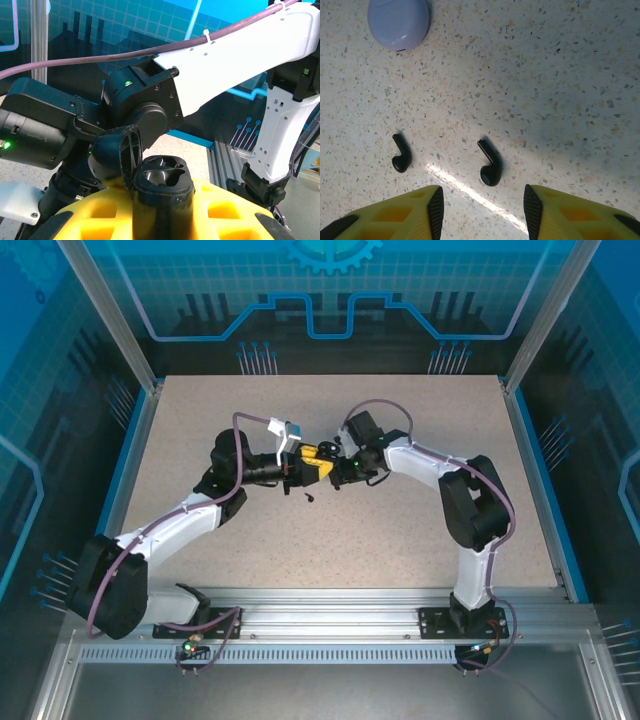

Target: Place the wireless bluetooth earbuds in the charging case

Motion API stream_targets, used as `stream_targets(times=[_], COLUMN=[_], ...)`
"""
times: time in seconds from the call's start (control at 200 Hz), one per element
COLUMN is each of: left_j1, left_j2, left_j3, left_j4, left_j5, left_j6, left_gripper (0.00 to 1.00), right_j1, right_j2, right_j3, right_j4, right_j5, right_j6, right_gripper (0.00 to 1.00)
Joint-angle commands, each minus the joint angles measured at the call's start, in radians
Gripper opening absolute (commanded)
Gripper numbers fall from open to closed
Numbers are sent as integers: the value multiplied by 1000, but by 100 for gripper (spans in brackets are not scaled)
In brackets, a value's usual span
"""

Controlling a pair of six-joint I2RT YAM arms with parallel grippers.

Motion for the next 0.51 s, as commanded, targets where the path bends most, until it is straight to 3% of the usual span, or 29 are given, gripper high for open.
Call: stream_targets(times=[0.0,0.5], left_j1=[9,10], left_j2=[-32,-37], left_j3=[-13,-11], left_j4=[-4,-16], left_j5=[-9,-8], left_j6=[30,33], left_gripper=[6,6], right_j1=[15,43], right_j2=[41,126], right_j3=[44,83], right_j4=[-29,-83], right_j5=[-1,70], right_j6=[27,30], right_gripper=[48,45])
